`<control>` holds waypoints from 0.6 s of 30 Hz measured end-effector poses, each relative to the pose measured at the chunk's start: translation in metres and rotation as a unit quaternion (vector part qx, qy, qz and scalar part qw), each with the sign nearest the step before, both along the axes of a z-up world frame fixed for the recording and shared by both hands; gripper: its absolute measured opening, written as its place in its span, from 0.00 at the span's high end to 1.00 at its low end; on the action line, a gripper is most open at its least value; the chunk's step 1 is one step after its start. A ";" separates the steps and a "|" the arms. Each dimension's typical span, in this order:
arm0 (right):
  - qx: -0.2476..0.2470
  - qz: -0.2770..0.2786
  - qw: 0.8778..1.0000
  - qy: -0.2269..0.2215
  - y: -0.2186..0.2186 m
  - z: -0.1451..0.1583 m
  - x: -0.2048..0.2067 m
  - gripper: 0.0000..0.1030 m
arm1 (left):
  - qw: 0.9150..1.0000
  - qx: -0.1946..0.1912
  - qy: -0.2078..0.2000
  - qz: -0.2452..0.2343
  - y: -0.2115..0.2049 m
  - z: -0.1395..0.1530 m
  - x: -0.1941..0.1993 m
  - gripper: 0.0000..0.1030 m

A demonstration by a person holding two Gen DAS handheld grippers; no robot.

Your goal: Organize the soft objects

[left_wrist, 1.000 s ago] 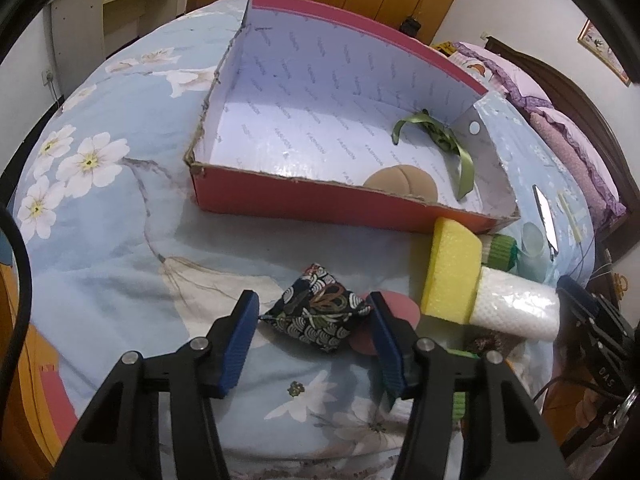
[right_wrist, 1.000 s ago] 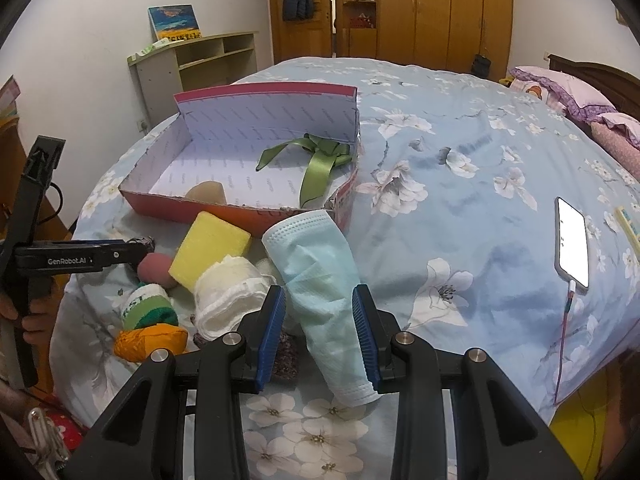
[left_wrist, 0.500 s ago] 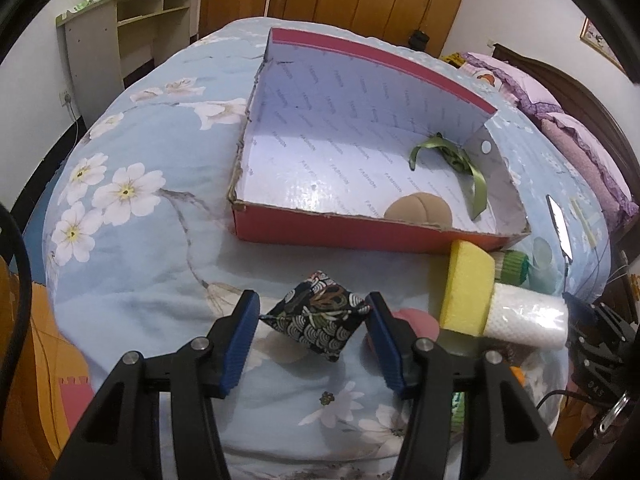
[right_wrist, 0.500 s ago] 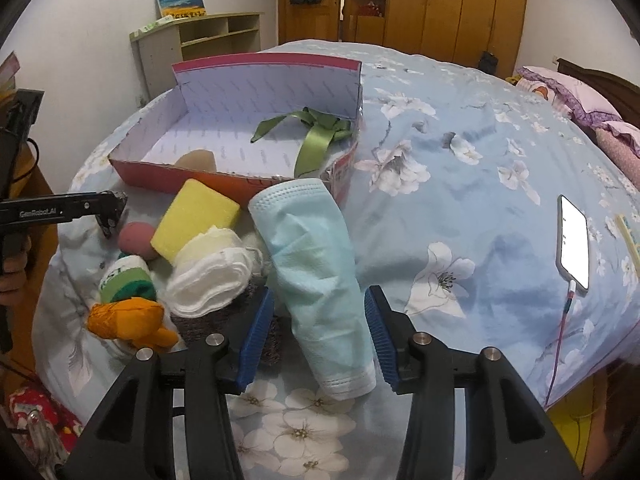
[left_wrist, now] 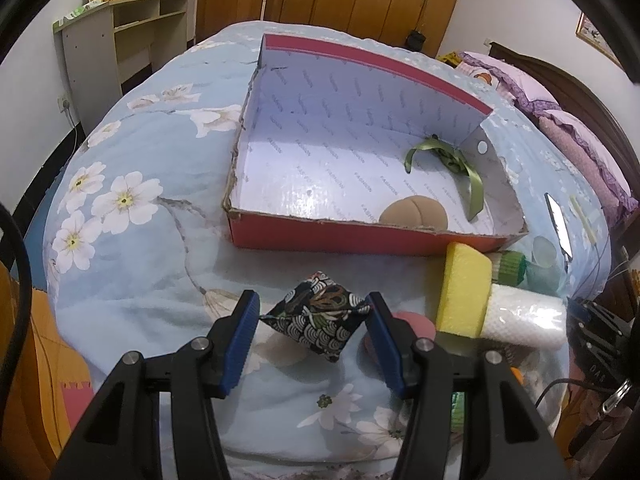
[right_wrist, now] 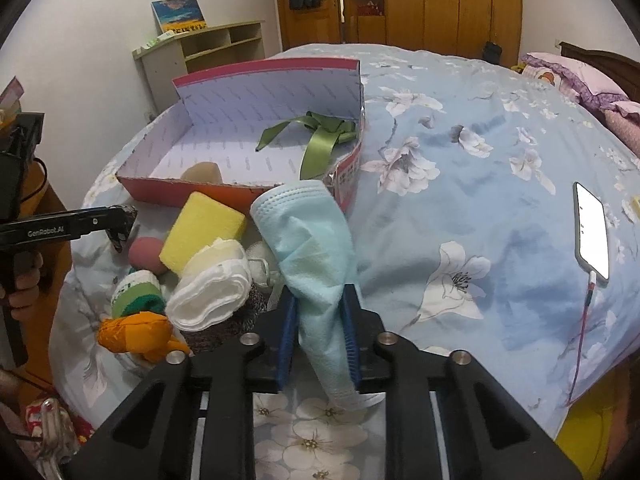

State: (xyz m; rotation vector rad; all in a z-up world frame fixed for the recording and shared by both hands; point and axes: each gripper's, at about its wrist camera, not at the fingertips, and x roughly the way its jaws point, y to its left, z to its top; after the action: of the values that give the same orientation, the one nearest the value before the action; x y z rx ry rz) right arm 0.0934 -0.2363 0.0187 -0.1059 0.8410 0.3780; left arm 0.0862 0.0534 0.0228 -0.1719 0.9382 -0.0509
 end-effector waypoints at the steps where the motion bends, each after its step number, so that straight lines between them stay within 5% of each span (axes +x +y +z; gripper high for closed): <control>1: 0.002 0.003 1.000 -0.003 0.000 0.001 -0.001 0.79 | 1.000 0.000 -0.002 -0.001 0.000 0.001 0.000 0.44; 18: 0.009 0.013 0.999 -0.043 0.001 0.029 -0.009 0.81 | 0.999 0.010 -0.031 -0.005 -0.001 0.019 -0.002 0.44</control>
State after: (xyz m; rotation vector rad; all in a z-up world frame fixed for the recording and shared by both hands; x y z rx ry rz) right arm 0.0844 -0.2355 0.0474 -0.1154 0.7523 0.4021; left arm 0.0841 0.0527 0.0422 -0.1464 0.8772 -0.0550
